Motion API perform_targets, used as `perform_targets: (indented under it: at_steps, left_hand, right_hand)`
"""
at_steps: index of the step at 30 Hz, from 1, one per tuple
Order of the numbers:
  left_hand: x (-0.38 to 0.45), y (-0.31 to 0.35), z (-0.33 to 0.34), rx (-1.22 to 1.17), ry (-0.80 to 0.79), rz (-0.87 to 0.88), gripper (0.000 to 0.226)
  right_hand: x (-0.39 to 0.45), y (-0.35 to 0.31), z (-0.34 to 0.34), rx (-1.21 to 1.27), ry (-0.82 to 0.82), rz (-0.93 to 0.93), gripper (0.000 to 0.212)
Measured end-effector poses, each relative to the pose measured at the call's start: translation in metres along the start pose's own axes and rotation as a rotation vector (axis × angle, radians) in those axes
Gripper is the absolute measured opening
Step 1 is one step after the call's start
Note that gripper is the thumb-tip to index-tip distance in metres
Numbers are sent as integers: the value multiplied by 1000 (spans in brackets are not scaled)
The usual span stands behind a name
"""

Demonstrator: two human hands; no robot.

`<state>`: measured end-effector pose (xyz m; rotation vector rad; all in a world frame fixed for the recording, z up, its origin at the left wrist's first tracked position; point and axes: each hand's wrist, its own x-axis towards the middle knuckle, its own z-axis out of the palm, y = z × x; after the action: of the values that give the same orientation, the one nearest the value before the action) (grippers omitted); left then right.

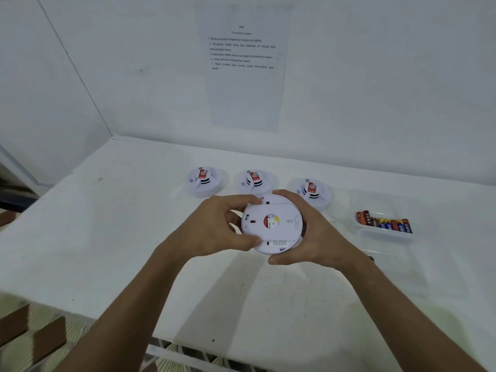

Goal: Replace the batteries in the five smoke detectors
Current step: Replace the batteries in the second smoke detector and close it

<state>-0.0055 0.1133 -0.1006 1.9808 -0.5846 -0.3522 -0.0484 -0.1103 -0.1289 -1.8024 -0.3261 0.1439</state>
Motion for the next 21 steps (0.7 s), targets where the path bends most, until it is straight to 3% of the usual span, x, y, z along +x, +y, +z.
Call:
perform_targets:
  at_steps: [11,18,21]
  left_hand:
    - [0,8,12,151,117,63,55]
    - [-2,3,16,173,66,67,61]
    - [-1,0,15,288,61,93,61]
  right_hand:
    - [-5,5,5,-57,176,-76,97]
    - [-10,10,3,-84,172,-44,97]
    - [-11,9,5,-111,148,-51,95]
